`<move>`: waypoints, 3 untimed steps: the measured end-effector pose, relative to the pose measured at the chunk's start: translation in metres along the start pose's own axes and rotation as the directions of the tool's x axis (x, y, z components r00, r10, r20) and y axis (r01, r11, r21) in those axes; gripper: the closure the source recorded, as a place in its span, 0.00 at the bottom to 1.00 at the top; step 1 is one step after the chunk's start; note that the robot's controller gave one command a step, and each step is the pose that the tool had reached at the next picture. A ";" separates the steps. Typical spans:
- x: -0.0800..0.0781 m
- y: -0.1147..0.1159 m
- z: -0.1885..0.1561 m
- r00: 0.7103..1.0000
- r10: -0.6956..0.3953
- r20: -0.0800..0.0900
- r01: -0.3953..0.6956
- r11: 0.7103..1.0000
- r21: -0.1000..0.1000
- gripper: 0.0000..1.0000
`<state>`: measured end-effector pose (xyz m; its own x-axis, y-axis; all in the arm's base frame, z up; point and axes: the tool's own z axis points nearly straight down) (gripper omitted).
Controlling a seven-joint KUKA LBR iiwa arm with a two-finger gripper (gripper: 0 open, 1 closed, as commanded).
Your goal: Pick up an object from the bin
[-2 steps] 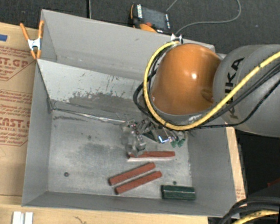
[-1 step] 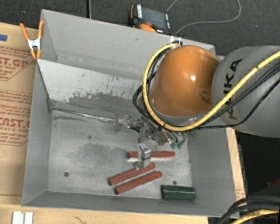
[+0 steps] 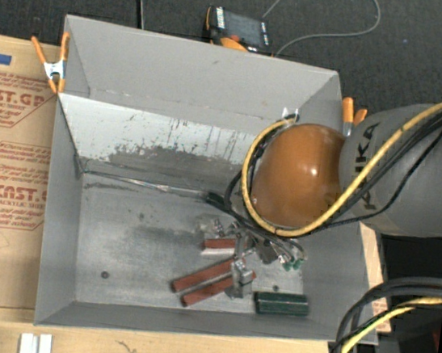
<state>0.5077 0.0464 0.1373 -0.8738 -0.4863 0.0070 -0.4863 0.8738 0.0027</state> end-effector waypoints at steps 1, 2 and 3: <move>0.013 0.022 0.068 0.993 -0.121 0.015 0.121 0.993 0.006 0.00; 0.014 0.023 0.067 0.993 -0.118 0.009 0.118 0.993 0.003 1.00; 0.008 -0.005 -0.102 0.907 -0.422 0.012 0.422 0.907 0.012 1.00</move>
Offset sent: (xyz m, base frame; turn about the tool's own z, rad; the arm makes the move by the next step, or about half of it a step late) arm -0.0245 0.0115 -0.0673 -0.1195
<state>0.5045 0.0381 0.2392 -0.5872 -0.8094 -0.0066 -0.8094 0.5872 -0.0064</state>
